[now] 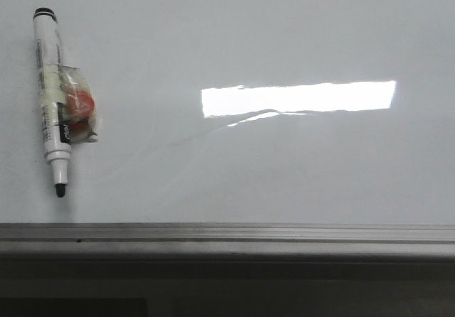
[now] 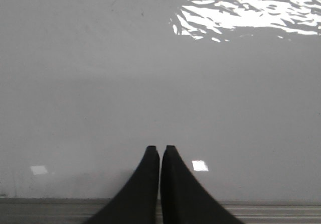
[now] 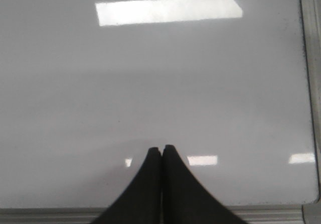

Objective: Write number 3 on whiteboard

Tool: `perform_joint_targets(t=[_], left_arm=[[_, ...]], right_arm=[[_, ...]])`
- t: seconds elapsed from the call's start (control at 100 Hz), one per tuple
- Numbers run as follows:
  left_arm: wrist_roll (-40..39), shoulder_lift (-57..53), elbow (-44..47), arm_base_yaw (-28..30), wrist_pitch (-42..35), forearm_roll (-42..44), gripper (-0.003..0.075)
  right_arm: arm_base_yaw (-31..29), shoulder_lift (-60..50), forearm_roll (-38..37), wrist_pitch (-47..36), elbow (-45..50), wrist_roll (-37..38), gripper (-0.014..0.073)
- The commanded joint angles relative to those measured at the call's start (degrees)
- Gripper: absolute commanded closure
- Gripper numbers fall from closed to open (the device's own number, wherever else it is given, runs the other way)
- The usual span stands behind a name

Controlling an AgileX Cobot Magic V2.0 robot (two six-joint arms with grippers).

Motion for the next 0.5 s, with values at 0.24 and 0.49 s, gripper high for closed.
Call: perform_joint_targets(t=[0.24, 0.49], left_arm=[[0.4, -1.3, 1.9, -0.5, -3.0, 3.1, 0.0741], [0.4, -1.3, 1.9, -0.5, -3.5, 3.1, 0.0741]], right_arm=[[0.0, -0.9, -1.4, -0.9, 1.4, 0.0, 0.0658], [0.0, -0.9, -4.5, -5.8, 1.4, 0.0, 0.0658]])
